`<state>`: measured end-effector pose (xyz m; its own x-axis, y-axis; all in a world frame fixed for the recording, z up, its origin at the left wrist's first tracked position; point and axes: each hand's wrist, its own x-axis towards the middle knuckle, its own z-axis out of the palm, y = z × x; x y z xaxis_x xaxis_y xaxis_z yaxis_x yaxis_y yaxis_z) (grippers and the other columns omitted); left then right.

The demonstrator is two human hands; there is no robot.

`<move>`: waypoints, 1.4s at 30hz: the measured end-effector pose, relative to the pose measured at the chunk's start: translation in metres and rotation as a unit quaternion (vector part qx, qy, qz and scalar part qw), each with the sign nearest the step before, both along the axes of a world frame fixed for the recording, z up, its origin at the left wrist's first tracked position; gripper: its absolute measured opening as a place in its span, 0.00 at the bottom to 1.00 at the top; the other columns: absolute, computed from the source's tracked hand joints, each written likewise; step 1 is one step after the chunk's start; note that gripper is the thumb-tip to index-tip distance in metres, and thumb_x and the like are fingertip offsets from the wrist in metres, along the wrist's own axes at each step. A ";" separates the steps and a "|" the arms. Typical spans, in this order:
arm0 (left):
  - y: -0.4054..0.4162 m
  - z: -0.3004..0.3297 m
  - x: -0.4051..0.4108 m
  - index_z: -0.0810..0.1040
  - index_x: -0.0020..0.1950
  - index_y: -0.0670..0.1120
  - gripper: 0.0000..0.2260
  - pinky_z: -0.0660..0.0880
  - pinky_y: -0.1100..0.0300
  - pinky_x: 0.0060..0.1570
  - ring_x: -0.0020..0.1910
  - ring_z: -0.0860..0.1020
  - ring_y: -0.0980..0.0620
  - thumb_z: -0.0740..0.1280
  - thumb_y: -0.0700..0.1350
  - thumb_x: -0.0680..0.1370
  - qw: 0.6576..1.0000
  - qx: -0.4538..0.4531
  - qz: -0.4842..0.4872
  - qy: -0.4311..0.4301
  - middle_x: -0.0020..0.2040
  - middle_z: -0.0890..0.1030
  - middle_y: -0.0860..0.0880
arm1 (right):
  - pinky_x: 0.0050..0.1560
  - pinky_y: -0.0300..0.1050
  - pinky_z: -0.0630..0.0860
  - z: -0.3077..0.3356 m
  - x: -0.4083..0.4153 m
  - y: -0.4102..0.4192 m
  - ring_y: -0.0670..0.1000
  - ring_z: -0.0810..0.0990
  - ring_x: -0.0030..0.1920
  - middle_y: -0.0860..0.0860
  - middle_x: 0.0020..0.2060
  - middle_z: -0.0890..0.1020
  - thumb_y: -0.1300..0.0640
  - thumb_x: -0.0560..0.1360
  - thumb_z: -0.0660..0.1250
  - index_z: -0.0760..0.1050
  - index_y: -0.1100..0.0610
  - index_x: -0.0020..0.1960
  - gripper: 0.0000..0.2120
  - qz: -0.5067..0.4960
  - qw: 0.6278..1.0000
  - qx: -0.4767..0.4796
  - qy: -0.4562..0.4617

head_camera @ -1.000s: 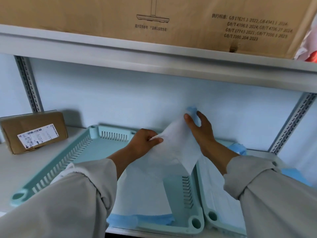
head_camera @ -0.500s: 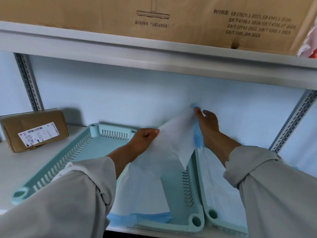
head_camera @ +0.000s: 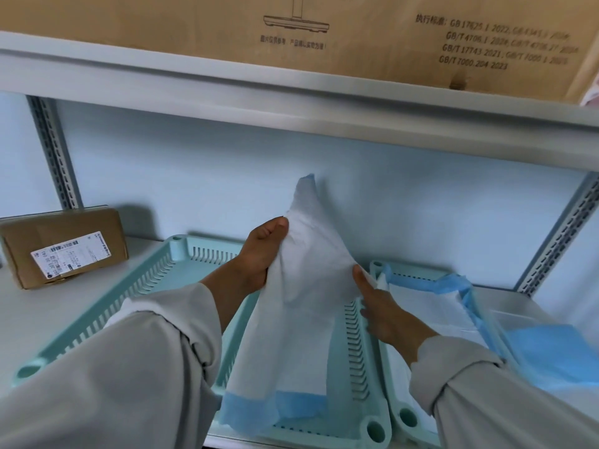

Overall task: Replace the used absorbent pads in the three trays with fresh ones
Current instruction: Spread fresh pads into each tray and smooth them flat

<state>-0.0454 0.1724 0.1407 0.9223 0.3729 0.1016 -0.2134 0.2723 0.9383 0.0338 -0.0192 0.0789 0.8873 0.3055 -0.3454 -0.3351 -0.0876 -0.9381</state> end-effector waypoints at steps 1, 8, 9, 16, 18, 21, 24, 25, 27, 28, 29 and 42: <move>0.002 -0.001 0.001 0.78 0.46 0.45 0.10 0.80 0.65 0.36 0.33 0.81 0.56 0.59 0.46 0.82 1.000 -0.016 -0.004 -0.001 0.35 0.84 0.52 | 0.72 0.58 0.58 -0.005 -0.001 -0.002 0.57 0.63 0.73 0.53 0.74 0.63 0.27 0.60 0.65 0.53 0.49 0.77 0.52 0.021 1.000 0.008 0.011; 0.017 -0.004 0.012 0.78 0.46 0.46 0.09 0.78 0.62 0.40 0.40 0.79 0.52 0.61 0.48 0.81 0.998 -0.004 0.039 0.055 0.41 0.81 0.48 | 0.71 0.61 0.61 -0.027 0.011 0.002 0.54 0.74 0.62 0.53 0.68 0.73 0.47 0.71 0.69 0.62 0.54 0.73 0.34 0.050 0.995 0.085 0.032; 0.017 -0.005 0.013 0.78 0.48 0.46 0.09 0.78 0.62 0.40 0.40 0.79 0.51 0.61 0.49 0.81 0.997 0.015 0.045 0.069 0.42 0.81 0.48 | 0.66 0.59 0.68 -0.026 0.013 0.005 0.54 0.77 0.59 0.55 0.66 0.75 0.52 0.72 0.70 0.65 0.55 0.71 0.30 0.033 0.994 0.100 0.033; 0.017 -0.025 0.005 0.72 0.66 0.42 0.18 0.79 0.49 0.46 0.47 0.79 0.43 0.63 0.31 0.77 0.985 0.004 -0.055 0.161 0.58 0.78 0.40 | 0.48 0.50 0.79 0.011 0.027 0.011 0.54 0.81 0.50 0.56 0.54 0.81 0.61 0.76 0.67 0.74 0.59 0.62 0.15 -0.024 0.981 0.194 0.020; 0.018 -0.030 0.007 0.71 0.67 0.42 0.20 0.77 0.46 0.50 0.50 0.78 0.41 0.60 0.28 0.77 0.987 0.006 -0.024 0.157 0.57 0.78 0.40 | 0.50 0.50 0.79 0.011 0.025 0.009 0.54 0.81 0.49 0.56 0.52 0.82 0.61 0.75 0.68 0.75 0.59 0.59 0.13 -0.008 0.985 0.170 0.032; 0.023 -0.027 0.011 0.73 0.66 0.42 0.21 0.76 0.50 0.47 0.45 0.78 0.43 0.57 0.26 0.77 0.990 0.010 0.029 0.136 0.54 0.78 0.41 | 0.50 0.52 0.79 -0.001 0.023 0.003 0.57 0.81 0.50 0.59 0.53 0.82 0.61 0.73 0.71 0.75 0.60 0.61 0.18 -0.008 0.992 0.121 0.035; 0.036 -0.030 0.008 0.74 0.65 0.45 0.22 0.76 0.53 0.44 0.45 0.77 0.43 0.55 0.27 0.76 0.975 0.132 0.091 0.156 0.52 0.78 0.42 | 0.48 0.54 0.81 -0.007 0.023 -0.004 0.59 0.82 0.48 0.60 0.50 0.83 0.58 0.70 0.74 0.77 0.61 0.59 0.20 0.004 0.998 0.058 0.041; 0.042 -0.034 0.007 0.73 0.67 0.45 0.23 0.76 0.52 0.48 0.50 0.77 0.42 0.55 0.28 0.76 0.959 0.193 0.116 0.170 0.55 0.78 0.42 | 0.45 0.52 0.81 -0.009 0.022 -0.004 0.58 0.82 0.48 0.60 0.50 0.83 0.57 0.69 0.75 0.78 0.61 0.58 0.19 0.017 0.997 0.048 0.051; 0.053 -0.044 0.005 0.70 0.69 0.45 0.24 0.73 0.50 0.59 0.59 0.75 0.40 0.55 0.30 0.76 0.923 0.291 0.166 0.192 0.62 0.76 0.41 | 0.41 0.49 0.82 -0.011 0.019 0.001 0.57 0.82 0.47 0.59 0.50 0.83 0.57 0.70 0.73 0.78 0.61 0.56 0.16 0.044 0.995 0.050 0.075; 0.057 -0.050 0.005 0.69 0.71 0.45 0.24 0.71 0.50 0.63 0.63 0.74 0.41 0.55 0.31 0.76 0.904 0.329 0.179 0.204 0.65 0.75 0.41 | 0.43 0.50 0.81 -0.013 0.019 0.004 0.58 0.81 0.48 0.59 0.51 0.82 0.58 0.71 0.73 0.77 0.61 0.57 0.16 0.051 0.994 0.053 0.082; 0.059 -0.056 0.005 0.65 0.73 0.45 0.25 0.68 0.51 0.65 0.65 0.72 0.41 0.55 0.31 0.77 0.886 0.366 0.182 0.219 0.67 0.73 0.42 | 0.46 0.51 0.80 -0.016 0.018 0.009 0.58 0.80 0.49 0.60 0.52 0.82 0.59 0.71 0.73 0.76 0.61 0.58 0.17 0.054 0.993 0.055 0.085; 0.061 -0.137 -0.024 0.45 0.78 0.57 0.33 0.50 0.43 0.75 0.78 0.44 0.42 0.61 0.53 0.79 0.598 0.690 -0.107 0.392 0.79 0.42 0.46 | 0.50 0.50 0.78 -0.056 -0.002 0.069 0.56 0.80 0.48 0.58 0.48 0.82 0.61 0.73 0.69 0.74 0.59 0.60 0.16 0.121 0.992 0.006 0.039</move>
<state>-0.0698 0.2329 0.0034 0.8997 0.2977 -0.3193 0.3411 -0.9358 0.0888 0.0318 0.0494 0.0231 0.7578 0.5110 -0.4058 -0.3776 -0.1637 -0.9114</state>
